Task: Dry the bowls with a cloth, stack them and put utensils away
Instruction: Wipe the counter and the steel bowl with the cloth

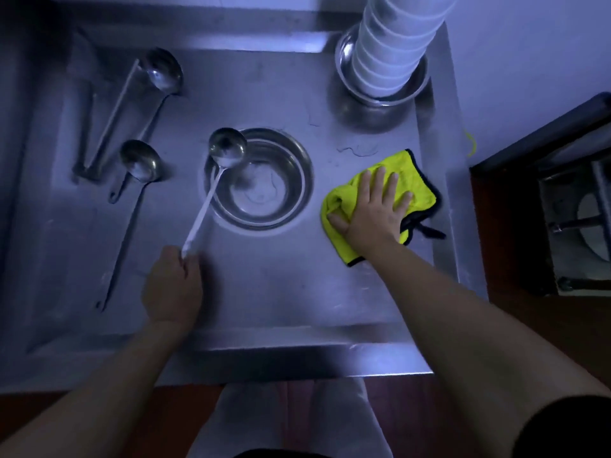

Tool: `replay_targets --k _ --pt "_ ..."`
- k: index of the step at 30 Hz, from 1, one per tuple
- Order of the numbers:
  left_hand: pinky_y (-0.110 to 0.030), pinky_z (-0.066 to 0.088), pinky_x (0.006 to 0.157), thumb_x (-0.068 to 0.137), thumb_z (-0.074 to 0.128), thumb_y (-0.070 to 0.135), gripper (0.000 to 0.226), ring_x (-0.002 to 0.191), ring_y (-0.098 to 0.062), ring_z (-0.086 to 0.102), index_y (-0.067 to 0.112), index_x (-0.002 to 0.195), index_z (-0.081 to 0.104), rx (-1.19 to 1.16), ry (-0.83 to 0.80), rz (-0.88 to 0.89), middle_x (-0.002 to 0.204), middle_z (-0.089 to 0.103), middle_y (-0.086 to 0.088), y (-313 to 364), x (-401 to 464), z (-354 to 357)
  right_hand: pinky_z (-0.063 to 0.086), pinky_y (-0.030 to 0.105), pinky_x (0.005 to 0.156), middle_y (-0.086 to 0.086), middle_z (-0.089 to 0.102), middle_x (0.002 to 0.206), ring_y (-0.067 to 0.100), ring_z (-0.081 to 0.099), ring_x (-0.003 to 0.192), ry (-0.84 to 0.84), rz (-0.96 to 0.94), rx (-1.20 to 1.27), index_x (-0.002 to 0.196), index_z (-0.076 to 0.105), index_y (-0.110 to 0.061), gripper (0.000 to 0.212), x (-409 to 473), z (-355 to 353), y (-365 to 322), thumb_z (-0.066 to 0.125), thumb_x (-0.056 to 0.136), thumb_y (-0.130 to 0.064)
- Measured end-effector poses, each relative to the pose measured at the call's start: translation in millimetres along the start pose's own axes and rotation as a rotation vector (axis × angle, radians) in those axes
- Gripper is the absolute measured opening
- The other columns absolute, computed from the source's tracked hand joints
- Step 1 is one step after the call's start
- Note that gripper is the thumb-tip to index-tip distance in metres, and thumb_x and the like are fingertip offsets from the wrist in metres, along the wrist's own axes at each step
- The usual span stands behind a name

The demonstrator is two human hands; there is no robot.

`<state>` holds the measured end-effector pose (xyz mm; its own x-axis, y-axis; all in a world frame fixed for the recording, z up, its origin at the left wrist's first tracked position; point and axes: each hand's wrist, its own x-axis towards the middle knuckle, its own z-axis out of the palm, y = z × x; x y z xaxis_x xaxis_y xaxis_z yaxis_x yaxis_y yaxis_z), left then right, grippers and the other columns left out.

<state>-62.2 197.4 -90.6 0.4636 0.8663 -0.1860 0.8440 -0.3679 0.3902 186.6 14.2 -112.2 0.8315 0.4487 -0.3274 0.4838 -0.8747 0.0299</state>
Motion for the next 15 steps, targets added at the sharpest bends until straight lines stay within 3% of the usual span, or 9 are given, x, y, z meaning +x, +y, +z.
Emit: replay_targets --k 4,9,12,15 --pt "-0.046 0.041 0.065 0.098 0.041 0.021 0.026 0.079 -0.043 0.055 -0.002 0.087 0.048 0.084 0.069 -0.109 0.084 0.056 -0.030 0.8 -4.0 5.5 -0.001 0.064 0.112 0.015 -0.010 0.158 0.038 -0.010 0.144 0.021 -0.112 -0.002 0.151 -0.003 -0.010 0.100 28.9 -12.4 11.6 0.040 0.084 -0.071" --pt "-0.051 0.041 0.072 0.096 0.048 0.013 0.024 0.085 -0.046 0.053 -0.008 0.085 0.053 0.244 0.136 -0.134 0.087 0.056 -0.034 1.2 -10.0 15.2 0.002 0.066 0.110 0.020 0.003 0.158 0.043 0.000 0.143 0.044 -0.192 0.058 0.151 0.011 -0.006 0.100 -12.4 6.2 -5.4 0.048 0.081 -0.067" --pt "-0.054 0.039 0.078 0.088 0.059 0.007 0.017 0.089 -0.047 0.051 -0.009 0.089 0.054 0.318 0.157 -0.127 0.092 0.055 -0.035 9.7 -17.1 20.4 0.006 0.067 0.108 0.019 0.015 0.156 0.044 0.010 0.143 0.032 -0.415 0.022 0.149 0.022 -0.009 0.097 -44.6 21.6 -26.8 0.038 0.075 -0.069" --pt "-0.053 0.034 0.088 0.081 0.061 0.007 0.030 0.100 -0.047 0.047 -0.009 0.104 0.052 0.288 0.188 -0.179 0.105 0.052 -0.034 25.7 -20.7 26.9 0.013 0.065 0.107 0.014 0.021 0.156 0.039 0.016 0.143 0.022 -0.646 -0.014 0.147 0.032 -0.014 0.092 -52.2 26.1 -17.7 0.036 0.075 -0.070"
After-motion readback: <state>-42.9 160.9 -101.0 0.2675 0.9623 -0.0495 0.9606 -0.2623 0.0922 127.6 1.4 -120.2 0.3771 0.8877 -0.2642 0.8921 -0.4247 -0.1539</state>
